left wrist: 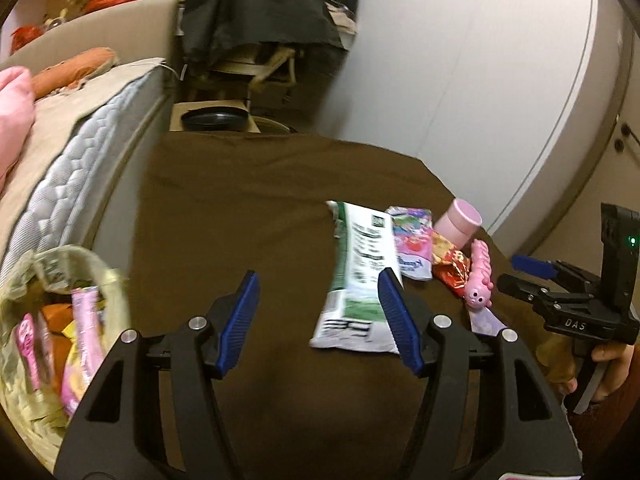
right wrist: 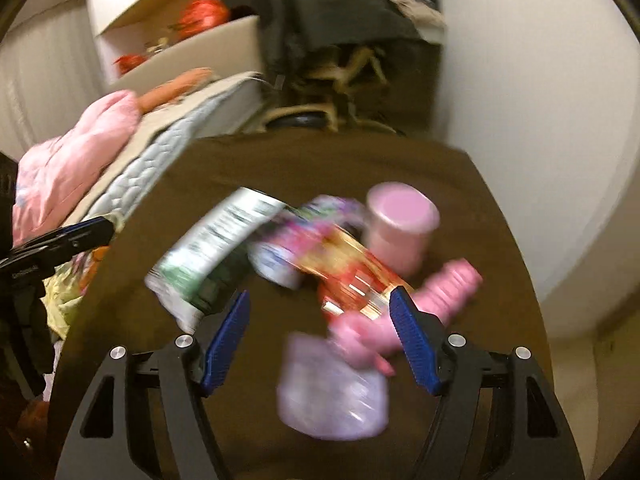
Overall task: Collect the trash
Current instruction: 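Return both tools over the table toward the milk carton, then grasp the green-white milk carton with the left tool while the right grasps a clear plastic tray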
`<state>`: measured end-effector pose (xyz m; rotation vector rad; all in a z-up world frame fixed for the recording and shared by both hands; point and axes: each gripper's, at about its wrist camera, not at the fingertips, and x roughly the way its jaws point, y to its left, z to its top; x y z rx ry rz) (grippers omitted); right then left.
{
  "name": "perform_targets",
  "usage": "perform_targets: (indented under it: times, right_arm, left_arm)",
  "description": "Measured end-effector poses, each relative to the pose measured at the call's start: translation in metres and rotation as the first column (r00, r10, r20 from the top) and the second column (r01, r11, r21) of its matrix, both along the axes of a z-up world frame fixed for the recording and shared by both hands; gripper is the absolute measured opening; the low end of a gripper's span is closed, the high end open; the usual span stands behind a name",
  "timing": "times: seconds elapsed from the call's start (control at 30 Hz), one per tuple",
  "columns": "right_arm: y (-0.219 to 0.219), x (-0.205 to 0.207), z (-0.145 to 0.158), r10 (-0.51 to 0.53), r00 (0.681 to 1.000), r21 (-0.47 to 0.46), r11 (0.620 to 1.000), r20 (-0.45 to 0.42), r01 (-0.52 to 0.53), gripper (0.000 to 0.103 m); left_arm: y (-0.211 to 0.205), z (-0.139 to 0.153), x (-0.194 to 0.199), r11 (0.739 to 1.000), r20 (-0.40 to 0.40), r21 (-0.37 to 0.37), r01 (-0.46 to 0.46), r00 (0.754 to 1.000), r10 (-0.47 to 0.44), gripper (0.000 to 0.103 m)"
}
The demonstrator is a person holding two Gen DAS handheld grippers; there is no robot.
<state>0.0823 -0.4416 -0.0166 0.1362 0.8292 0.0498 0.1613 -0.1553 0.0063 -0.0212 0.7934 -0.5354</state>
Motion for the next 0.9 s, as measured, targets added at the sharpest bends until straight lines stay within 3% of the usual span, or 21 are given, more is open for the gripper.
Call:
perform_targets:
  times: [0.13,0.4,0.6,0.77,0.8,0.83,0.9]
  right_arm:
    - [-0.015,-0.015,-0.019,-0.031,0.999,-0.030,0.999,-0.040,0.030,0.068]
    - [0.001,-0.021,-0.048,0.109,0.991,0.094,0.990,-0.073,-0.102,0.068]
    - [0.020,-0.014,-0.054,0.157,0.984,0.063,0.986,-0.082,-0.152,0.066]
    - [0.015,-0.014,-0.049,0.158,0.986,0.084,0.985,-0.061,-0.152,0.041]
    - [0.012,-0.015,-0.046,0.158,0.986,0.102,0.983,-0.056,-0.152,0.022]
    - [0.010,-0.016,-0.046,0.159,0.985,0.110,0.982,-0.062,-0.152,0.014]
    - [0.006,-0.019,-0.043,0.155,0.986,0.113,0.983,-0.061,-0.148,0.014]
  left_arm:
    - [-0.026,-0.005,0.000,0.998,0.005,0.056,0.016,1.000,-0.016,0.064]
    - [-0.048,-0.013,0.001,0.988,0.016,0.155,-0.001,1.000,-0.001,0.065]
    - [-0.045,-0.017,0.000,0.984,0.005,0.179,-0.016,1.000,0.015,0.065]
    - [-0.040,-0.020,0.002,0.987,-0.013,0.160,-0.024,1.000,0.026,0.065]
    - [-0.040,-0.020,0.001,0.988,-0.016,0.154,-0.024,1.000,0.027,0.065]
    - [-0.040,-0.020,0.002,0.990,-0.023,0.143,-0.021,0.999,0.025,0.065]
    - [-0.042,-0.020,0.004,0.990,-0.028,0.137,-0.016,0.999,0.020,0.065]
